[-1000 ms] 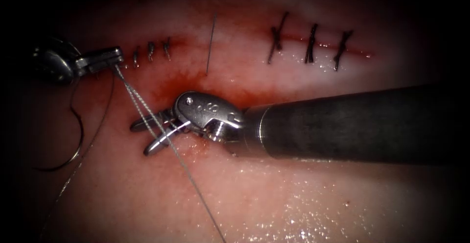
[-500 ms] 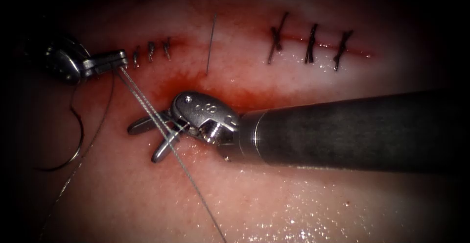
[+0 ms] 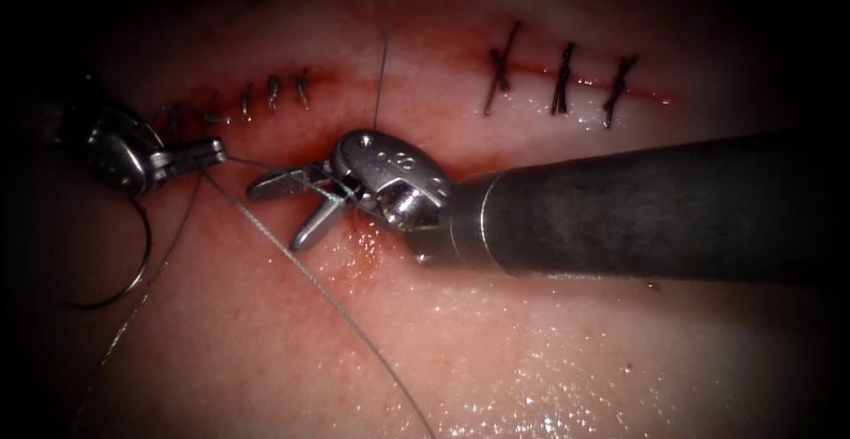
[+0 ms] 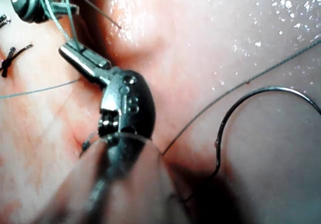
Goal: Wound Closure
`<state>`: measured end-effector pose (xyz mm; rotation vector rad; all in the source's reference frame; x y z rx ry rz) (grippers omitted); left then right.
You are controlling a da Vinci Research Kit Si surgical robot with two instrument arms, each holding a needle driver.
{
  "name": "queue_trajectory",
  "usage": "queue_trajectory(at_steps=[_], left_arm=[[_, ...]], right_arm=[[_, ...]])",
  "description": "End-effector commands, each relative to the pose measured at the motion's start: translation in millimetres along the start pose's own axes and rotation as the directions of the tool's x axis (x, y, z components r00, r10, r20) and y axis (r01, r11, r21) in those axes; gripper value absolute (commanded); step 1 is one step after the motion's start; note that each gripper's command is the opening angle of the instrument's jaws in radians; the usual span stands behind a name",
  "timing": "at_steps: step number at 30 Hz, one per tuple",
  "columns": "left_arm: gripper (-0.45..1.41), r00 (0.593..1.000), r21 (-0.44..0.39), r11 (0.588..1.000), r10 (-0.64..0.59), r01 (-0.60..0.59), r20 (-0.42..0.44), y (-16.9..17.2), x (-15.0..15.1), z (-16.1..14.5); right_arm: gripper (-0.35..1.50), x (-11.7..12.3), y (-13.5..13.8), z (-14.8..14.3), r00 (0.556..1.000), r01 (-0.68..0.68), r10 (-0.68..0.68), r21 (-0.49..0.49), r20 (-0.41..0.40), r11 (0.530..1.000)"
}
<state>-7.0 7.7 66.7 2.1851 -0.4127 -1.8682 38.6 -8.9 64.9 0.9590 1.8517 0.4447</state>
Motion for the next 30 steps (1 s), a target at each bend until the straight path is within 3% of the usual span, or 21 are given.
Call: queue_trajectory(at_steps=[1,12,20,30], left_arm=[[-0.45,1.000,-0.009,1.000,0.002,-0.002,0.010,0.8,-0.5,0.5],[-0.45,0.996,-0.062,0.998,-0.007,0.013,0.092,4.5,-2.2,3.7],[-0.45,0.993,-0.043,0.999,-0.008,0.013,0.115,3.5,-3.4,5.2],[-0.45,0.987,-0.031,0.999,-0.017,0.023,0.163,2.6,-5.5,7.6]], right_arm=[[0.88,-0.6,0.5,0.1,1.000,0.001,-0.002,-0.024,-0.024,1.000],[0.81,0.1,1.1,-1.5,0.991,-0.017,-0.002,-0.141,-0.136,0.990],[0.71,0.0,0.5,-1.9,0.987,-0.076,0.052,-0.153,-0.155,0.985],[0.73,0.0,0.9,-1.9,0.980,-0.104,0.071,-0.176,-0.186,0.979]])
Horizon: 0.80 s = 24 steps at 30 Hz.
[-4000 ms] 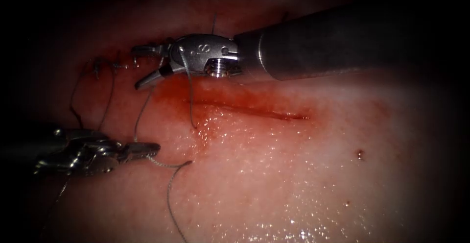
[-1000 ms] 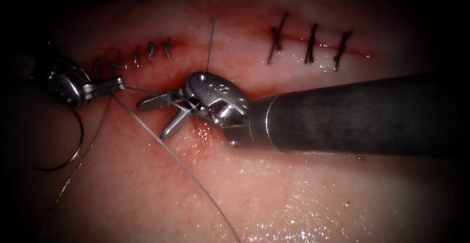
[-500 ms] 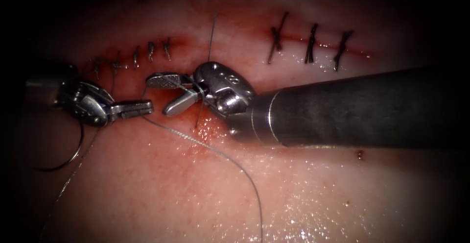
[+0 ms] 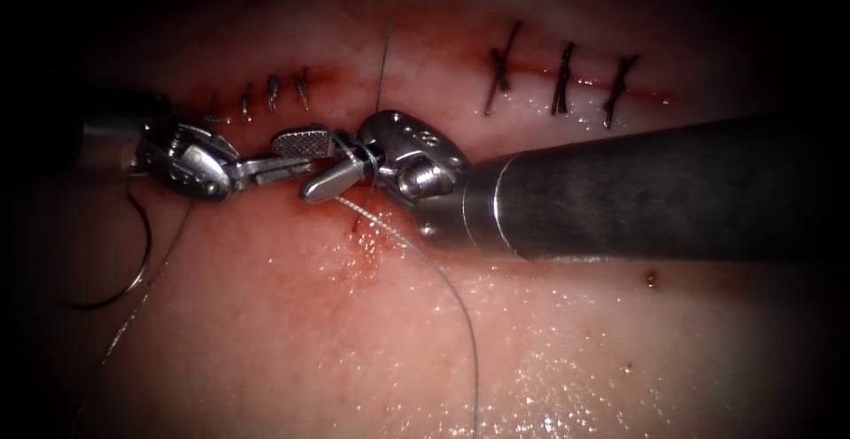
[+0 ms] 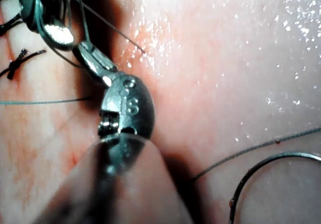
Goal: Wound Closure
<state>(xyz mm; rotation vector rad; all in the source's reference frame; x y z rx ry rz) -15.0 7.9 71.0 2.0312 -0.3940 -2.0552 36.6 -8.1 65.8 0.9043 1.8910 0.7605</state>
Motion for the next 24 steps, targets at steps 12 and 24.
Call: queue_trajectory(at_steps=[12,24], left_arm=[[-0.45,0.996,-0.075,0.996,-0.050,0.055,0.074,4.9,-1.2,1.7],[-0.45,0.991,-0.116,0.990,-0.066,0.080,0.113,7.5,-0.8,2.6]], right_arm=[[0.73,0.8,3.5,-2.7,0.990,0.102,-0.117,-0.171,-0.076,0.980],[0.71,-0.7,6.5,-6.5,0.973,0.228,-0.218,-0.411,0.072,0.883]])
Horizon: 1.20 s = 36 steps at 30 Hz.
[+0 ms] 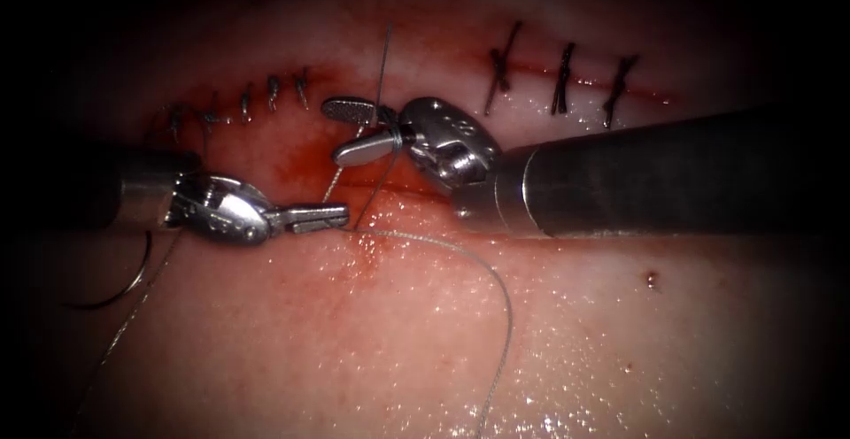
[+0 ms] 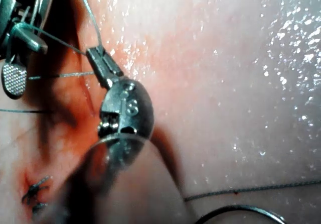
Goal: Wound Closure
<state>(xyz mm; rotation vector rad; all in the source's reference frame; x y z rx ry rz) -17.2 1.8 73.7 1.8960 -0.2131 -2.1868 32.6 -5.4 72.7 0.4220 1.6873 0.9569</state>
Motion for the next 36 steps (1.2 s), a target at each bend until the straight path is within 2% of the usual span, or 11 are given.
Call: queue_trajectory(at_steps=[1,6,8,17,22,36], left_arm=[[-0.45,1.000,-0.006,1.000,-0.002,0.002,0.003,1.0,-0.4,0.8],[-0.45,1.000,-0.008,1.000,-0.006,0.006,0.015,1.0,-0.6,1.3],[-0.45,1.000,0.000,1.000,-0.011,0.011,0.025,0.4,-0.7,1.3],[-0.45,0.997,0.039,0.998,-0.051,0.048,0.066,-3.0,-1.1,0.8],[-0.45,0.996,0.044,0.998,-0.056,0.053,0.071,-3.8,-1.8,0.8],[-0.45,0.995,0.056,0.996,-0.068,0.063,0.079,-5.2,-2.0,1.5]], right_arm=[[0.71,-1.9,0.7,-0.2,1.000,0.018,-0.018,-0.022,0.004,1.000],[0.71,-3.3,1.4,-0.6,0.996,0.057,-0.047,-0.125,0.076,0.991],[0.74,-3.1,1.4,-0.7,0.993,0.068,-0.050,-0.169,0.108,0.983],[0.71,-2.4,1.4,-1.3,0.988,0.041,0.009,-0.320,0.153,0.947],[0.68,-1.9,1.8,-1.3,0.986,-0.007,0.074,-0.407,0.150,0.913],[0.69,0.7,2.8,-2.9,0.993,-0.050,0.100,-0.536,0.064,0.843]])
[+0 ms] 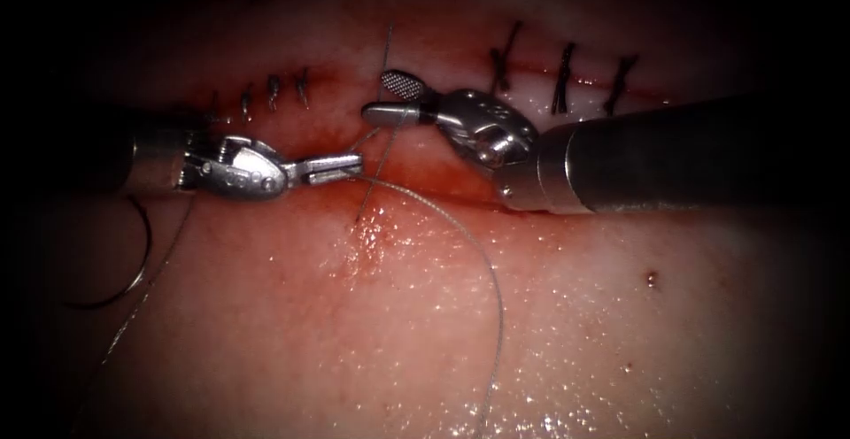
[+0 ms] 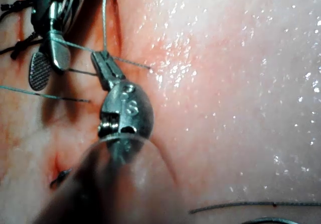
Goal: Wound Closure
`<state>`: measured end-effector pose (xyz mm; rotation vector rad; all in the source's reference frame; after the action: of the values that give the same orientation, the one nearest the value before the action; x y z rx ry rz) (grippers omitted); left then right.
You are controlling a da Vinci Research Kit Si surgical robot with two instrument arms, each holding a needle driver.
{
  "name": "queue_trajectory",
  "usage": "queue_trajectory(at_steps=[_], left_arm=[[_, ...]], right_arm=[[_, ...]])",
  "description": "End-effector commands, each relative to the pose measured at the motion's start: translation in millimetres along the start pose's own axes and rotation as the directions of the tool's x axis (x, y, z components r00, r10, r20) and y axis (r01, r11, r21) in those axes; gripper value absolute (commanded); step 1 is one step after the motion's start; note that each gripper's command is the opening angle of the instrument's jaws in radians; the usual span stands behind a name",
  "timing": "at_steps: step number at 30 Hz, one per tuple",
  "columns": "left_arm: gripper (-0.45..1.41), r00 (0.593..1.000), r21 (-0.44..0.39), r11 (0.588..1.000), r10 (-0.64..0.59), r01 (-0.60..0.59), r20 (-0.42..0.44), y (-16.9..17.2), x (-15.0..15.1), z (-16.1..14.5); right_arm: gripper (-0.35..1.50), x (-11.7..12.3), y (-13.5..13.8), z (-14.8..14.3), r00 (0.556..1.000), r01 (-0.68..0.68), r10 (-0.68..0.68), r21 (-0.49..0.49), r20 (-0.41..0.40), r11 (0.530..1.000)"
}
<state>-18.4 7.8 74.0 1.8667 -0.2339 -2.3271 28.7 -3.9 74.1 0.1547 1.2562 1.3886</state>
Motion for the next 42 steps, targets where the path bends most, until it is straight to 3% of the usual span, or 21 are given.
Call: queue_trajectory(at_steps=[1,7,14,25,26,28,36,42], left_arm=[[-0.45,1.000,-0.002,1.000,-0.004,0.004,-0.002,0.4,-0.2,0.6],[-0.45,1.000,0.007,1.000,-0.018,0.018,0.003,-0.8,0.1,0.8],[-0.45,0.999,0.010,0.999,-0.032,0.032,0.002,-1.7,0.2,1.2],[-0.45,0.999,0.008,0.999,-0.033,0.033,-0.001,-2.0,0.1,1.1],[-0.45,0.999,0.008,0.999,-0.033,0.033,-0.001,-2.1,0.1,1.1],[-0.45,0.999,0.007,0.999,-0.034,0.034,-0.003,-2.2,0.0,0.9],[-0.45,0.999,0.008,0.999,-0.037,0.037,0.007,-2.6,-0.1,-0.8],[-0.45,0.984,0.104,0.989,-0.114,0.101,0.137,-3.6,-0.2,-3.0]], right_arm=[[0.68,-0.7,0.0,0.2,1.000,-0.002,0.001,-0.015,-0.007,1.000],[0.61,-0.4,0.5,0.3,0.999,-0.028,0.028,-0.029,-0.016,0.999],[0.73,-0.4,0.3,2.0,0.999,-0.051,0.051,-0.031,-0.010,0.998],[0.71,-0.9,-0.6,4.1,0.999,-0.052,0.052,-0.049,-0.002,0.997],[0.59,-1.0,-0.7,4.3,0.999,-0.052,0.052,-0.048,0.002,0.998],[-0.35,-1.4,-1.1,3.9,0.998,-0.049,0.051,-0.071,0.026,0.996],[-0.35,-2.3,-3.2,2.5,0.998,-0.030,0.034,-0.107,0.043,0.994],[-0.35,-3.1,-6.0,0.8,0.996,0.090,-0.088,-0.089,0.030,0.992]])
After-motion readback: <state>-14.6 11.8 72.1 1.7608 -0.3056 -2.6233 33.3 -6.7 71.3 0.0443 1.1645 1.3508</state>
